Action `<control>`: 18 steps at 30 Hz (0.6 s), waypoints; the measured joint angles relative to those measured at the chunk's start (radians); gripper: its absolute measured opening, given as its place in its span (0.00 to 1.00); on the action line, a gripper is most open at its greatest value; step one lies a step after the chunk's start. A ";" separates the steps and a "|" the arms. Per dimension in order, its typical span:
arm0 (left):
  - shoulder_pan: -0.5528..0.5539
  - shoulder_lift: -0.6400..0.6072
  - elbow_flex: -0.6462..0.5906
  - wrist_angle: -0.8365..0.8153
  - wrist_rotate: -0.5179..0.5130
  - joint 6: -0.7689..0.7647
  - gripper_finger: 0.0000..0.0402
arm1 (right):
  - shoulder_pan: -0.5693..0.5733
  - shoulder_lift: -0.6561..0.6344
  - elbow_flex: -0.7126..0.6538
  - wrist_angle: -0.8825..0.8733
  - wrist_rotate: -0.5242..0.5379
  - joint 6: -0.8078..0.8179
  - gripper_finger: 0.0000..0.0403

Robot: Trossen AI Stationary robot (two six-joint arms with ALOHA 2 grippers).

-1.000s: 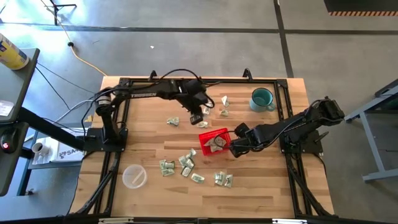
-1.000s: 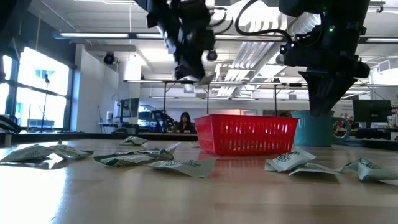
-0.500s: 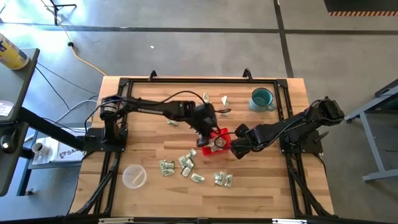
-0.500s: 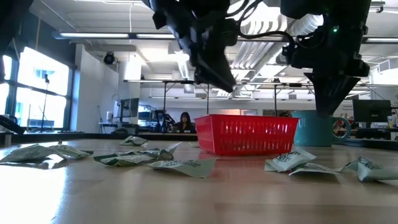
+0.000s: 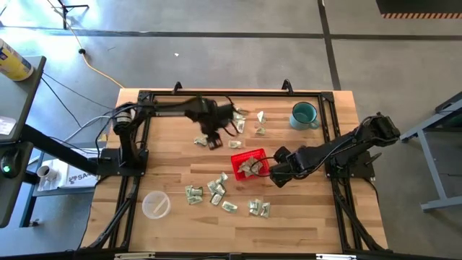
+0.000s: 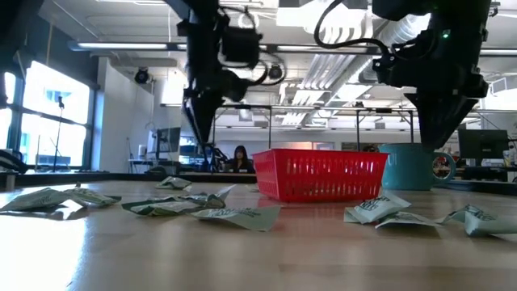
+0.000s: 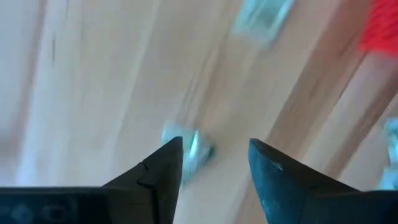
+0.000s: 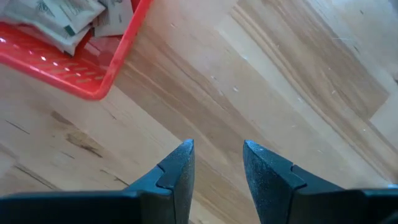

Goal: Pick and place items into bin
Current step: Put the white stevia pack into the red bin

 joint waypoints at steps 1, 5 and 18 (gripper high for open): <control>0.020 -0.006 -0.015 0.008 0.030 -0.025 0.51 | -0.007 0.000 0.000 0.014 -0.011 0.002 0.32; 0.054 -0.058 -0.114 0.062 0.166 -0.059 0.47 | -0.033 0.000 0.000 0.175 -0.154 -0.129 0.32; -0.139 -0.282 -0.503 0.268 0.174 -0.276 0.45 | 0.167 0.065 0.000 0.398 -0.349 -0.517 0.32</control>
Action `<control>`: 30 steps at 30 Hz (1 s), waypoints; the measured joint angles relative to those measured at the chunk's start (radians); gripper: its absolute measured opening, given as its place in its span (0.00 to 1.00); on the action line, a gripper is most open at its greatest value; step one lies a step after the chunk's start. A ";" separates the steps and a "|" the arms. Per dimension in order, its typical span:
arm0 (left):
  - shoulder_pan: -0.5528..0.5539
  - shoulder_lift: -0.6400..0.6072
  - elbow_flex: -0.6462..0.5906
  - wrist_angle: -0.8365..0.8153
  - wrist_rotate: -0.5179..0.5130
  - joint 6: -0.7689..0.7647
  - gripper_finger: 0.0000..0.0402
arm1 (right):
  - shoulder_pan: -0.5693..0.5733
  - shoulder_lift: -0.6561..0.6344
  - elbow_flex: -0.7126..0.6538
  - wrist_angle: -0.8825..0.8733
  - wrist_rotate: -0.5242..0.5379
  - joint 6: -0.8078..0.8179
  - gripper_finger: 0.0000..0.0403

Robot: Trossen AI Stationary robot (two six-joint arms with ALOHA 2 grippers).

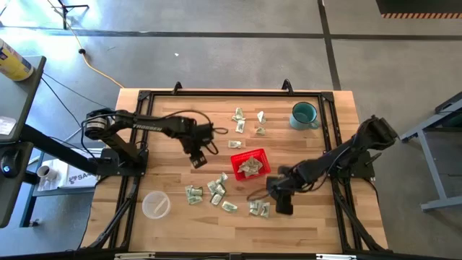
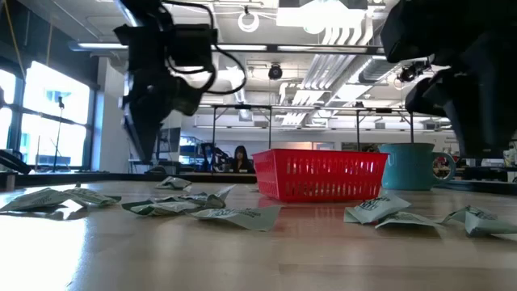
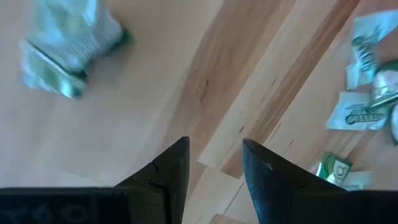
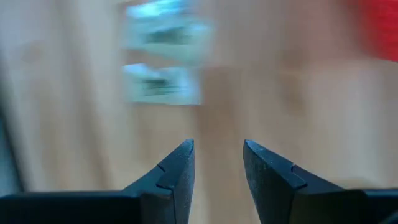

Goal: Pick and place items into bin
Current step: Put the white stevia pack into the red bin

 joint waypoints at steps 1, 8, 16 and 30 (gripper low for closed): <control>-0.013 -0.007 -0.025 0.011 -0.002 -0.025 0.45 | 0.015 0.021 0.000 0.041 -0.021 -0.010 0.32; -0.096 -0.013 -0.123 0.080 -0.010 -0.160 0.45 | 0.074 0.145 0.000 0.207 0.014 0.096 0.35; -0.137 -0.013 -0.133 0.098 -0.037 -0.172 0.45 | 0.074 0.159 0.000 0.239 0.190 0.126 0.58; -0.136 -0.013 -0.133 0.093 -0.066 -0.119 0.45 | 0.139 0.255 0.006 0.287 0.240 0.131 0.70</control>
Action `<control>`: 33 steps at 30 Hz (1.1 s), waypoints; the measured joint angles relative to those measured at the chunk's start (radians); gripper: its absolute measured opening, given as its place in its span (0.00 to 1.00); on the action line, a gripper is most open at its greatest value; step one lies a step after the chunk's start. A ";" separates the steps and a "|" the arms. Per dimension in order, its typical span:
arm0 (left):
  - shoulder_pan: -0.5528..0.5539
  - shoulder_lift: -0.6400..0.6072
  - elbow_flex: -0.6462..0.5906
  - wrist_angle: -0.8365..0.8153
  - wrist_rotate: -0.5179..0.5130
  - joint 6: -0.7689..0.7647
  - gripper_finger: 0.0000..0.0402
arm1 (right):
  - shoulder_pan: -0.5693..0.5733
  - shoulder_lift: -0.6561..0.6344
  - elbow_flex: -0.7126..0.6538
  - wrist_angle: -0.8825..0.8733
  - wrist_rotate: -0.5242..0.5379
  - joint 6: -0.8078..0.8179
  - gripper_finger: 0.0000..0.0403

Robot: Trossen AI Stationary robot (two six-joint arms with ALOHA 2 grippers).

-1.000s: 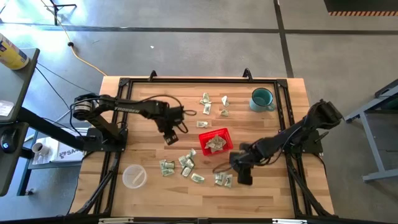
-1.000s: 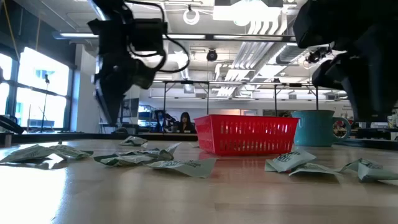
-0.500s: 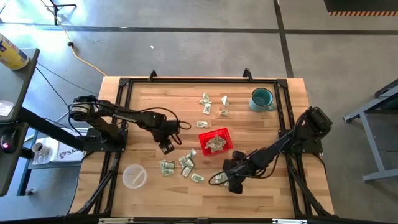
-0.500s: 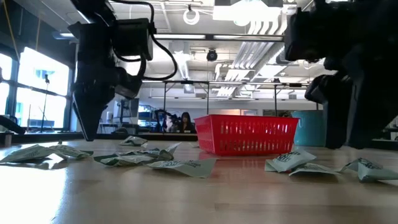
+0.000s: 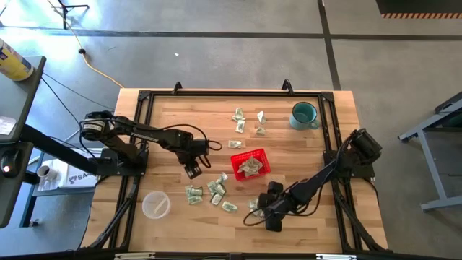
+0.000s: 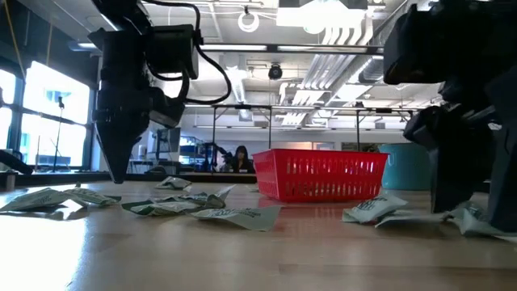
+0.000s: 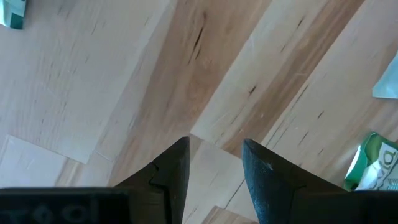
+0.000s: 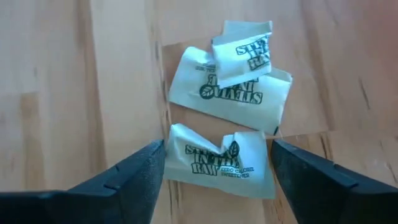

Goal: Pick and place items into bin
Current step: Put the white stevia pack into the red bin

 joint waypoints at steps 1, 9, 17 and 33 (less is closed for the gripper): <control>0.000 0.000 0.000 0.000 0.000 0.000 0.45 | 0.005 0.000 0.000 -0.021 0.025 0.000 0.68; 0.000 0.000 0.000 0.000 -0.005 0.000 0.45 | -0.003 -0.001 0.002 -0.252 0.053 0.051 0.40; 0.000 0.000 0.000 0.003 -0.012 0.000 0.45 | -0.107 -0.065 0.025 -0.354 0.126 0.181 0.03; 0.000 0.000 0.001 -0.003 -0.013 -0.001 0.45 | -0.429 -0.299 0.156 -0.318 0.204 0.006 0.09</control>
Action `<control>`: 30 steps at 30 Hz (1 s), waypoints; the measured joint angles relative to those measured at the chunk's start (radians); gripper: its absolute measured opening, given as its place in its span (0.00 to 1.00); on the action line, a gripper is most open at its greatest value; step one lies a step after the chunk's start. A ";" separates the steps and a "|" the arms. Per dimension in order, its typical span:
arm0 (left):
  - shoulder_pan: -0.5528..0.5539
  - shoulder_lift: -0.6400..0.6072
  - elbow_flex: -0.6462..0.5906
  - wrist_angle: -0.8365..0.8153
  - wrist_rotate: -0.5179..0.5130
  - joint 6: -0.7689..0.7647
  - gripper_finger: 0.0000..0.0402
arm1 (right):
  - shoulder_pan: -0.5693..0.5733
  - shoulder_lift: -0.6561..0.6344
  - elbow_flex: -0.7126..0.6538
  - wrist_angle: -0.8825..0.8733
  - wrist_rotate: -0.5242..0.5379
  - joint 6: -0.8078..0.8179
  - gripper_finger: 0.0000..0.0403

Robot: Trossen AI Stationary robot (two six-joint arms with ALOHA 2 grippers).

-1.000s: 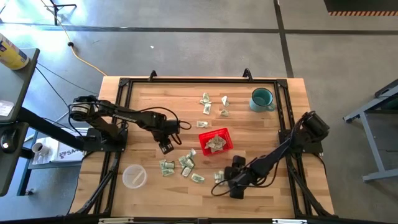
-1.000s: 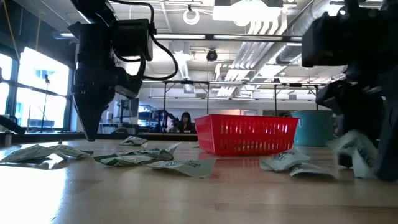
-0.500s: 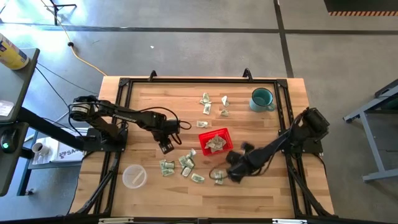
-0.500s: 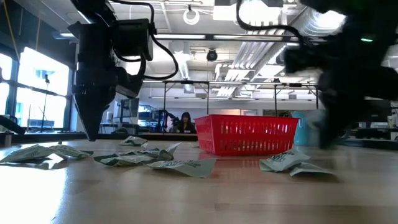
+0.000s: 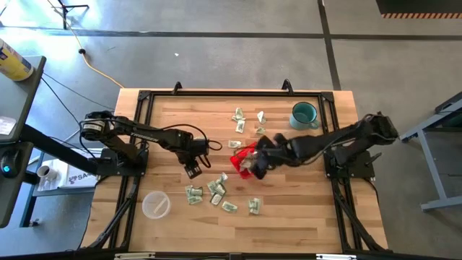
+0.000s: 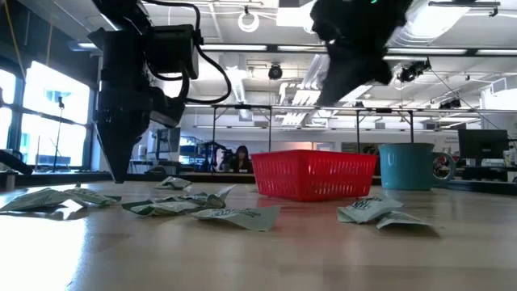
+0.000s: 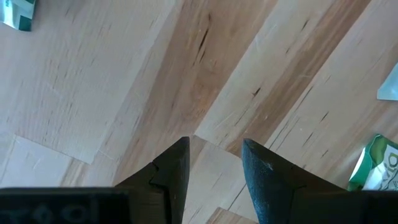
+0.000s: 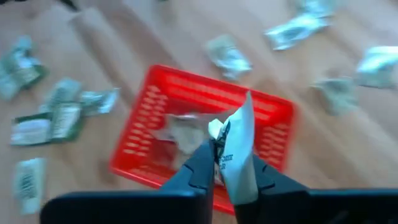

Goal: Pick and place items into bin
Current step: Put the white stevia pack into the red bin, then put the green stevia pack into the red bin

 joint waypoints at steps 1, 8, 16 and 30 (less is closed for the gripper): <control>0.000 0.000 0.000 0.000 0.000 0.000 0.45 | -0.027 0.018 0.000 0.046 -0.056 -0.021 0.11; 0.000 0.000 0.000 -0.002 0.020 -0.019 0.45 | -0.151 0.162 0.000 0.199 -0.434 0.030 0.31; 0.032 -0.059 0.106 -0.079 -0.056 -0.026 0.45 | -0.087 0.051 0.002 0.027 -0.221 0.044 0.59; 0.413 0.025 0.178 -0.042 -0.005 0.166 0.45 | 0.001 -0.185 0.002 -0.375 0.041 0.244 0.64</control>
